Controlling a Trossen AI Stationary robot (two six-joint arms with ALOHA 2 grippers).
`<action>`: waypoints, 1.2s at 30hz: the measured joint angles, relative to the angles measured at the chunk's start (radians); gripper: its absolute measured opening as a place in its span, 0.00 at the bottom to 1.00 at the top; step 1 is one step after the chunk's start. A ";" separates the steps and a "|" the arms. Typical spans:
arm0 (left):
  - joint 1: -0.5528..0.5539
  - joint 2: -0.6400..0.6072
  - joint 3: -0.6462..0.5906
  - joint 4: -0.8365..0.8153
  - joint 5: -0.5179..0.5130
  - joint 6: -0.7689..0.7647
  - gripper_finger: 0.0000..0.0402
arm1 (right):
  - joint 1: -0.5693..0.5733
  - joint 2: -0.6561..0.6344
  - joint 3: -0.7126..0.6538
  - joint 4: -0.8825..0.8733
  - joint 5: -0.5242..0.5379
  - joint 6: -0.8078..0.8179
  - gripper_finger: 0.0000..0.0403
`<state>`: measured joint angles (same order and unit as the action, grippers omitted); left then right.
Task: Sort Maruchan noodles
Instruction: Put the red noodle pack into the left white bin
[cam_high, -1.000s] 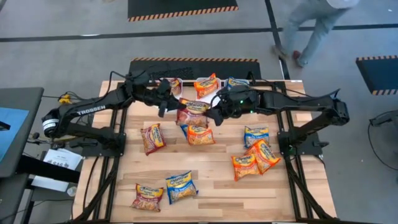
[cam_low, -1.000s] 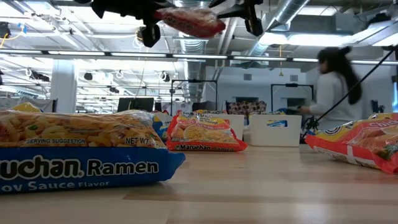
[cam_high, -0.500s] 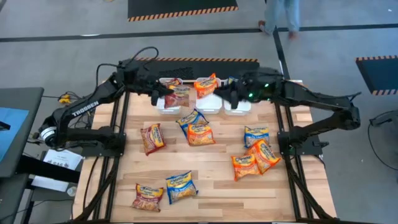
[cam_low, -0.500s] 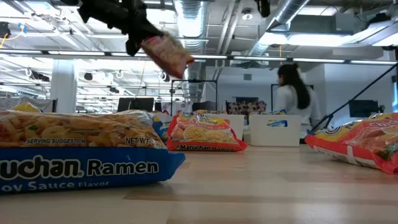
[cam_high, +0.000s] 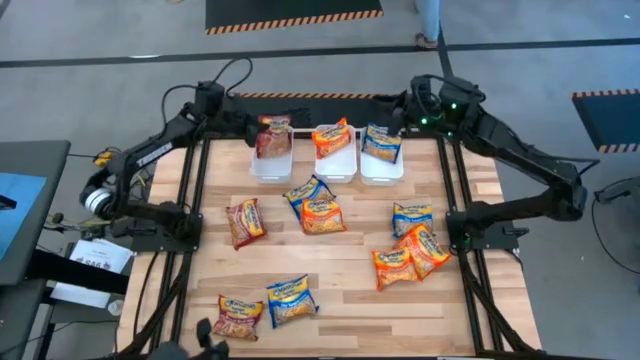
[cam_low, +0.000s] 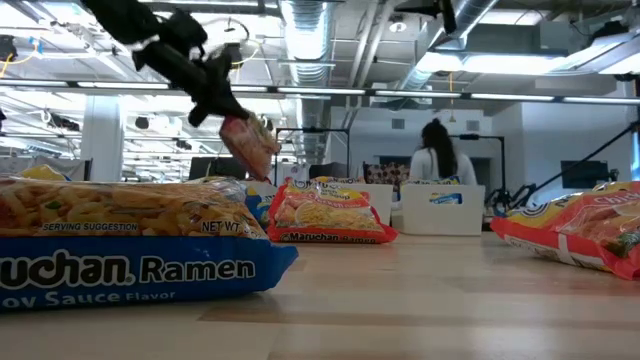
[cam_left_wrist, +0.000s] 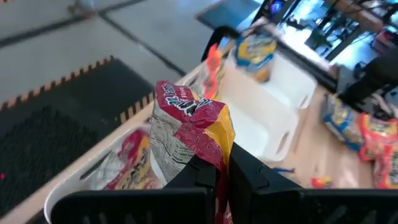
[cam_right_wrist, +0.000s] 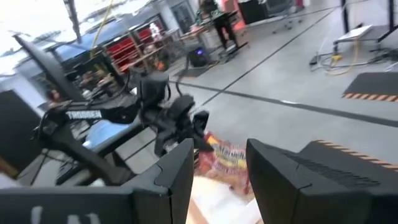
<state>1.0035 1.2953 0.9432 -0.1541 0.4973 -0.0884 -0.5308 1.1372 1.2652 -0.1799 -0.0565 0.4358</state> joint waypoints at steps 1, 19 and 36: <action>0.002 0.026 0.000 0.003 0.003 0.004 0.00 | -0.014 -0.001 0.000 0.000 -0.006 0.000 0.42; 0.002 0.263 0.000 0.083 -0.061 0.014 0.04 | -0.141 0.000 0.000 -0.031 -0.128 0.000 0.42; 0.033 0.262 0.000 -0.109 -0.011 0.039 0.36 | -0.166 0.000 0.000 -0.030 -0.131 -0.002 0.42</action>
<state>1.0367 1.5576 0.9432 -0.2629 0.4867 -0.0495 -0.6964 1.1374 1.2652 -0.2095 -0.1871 0.4335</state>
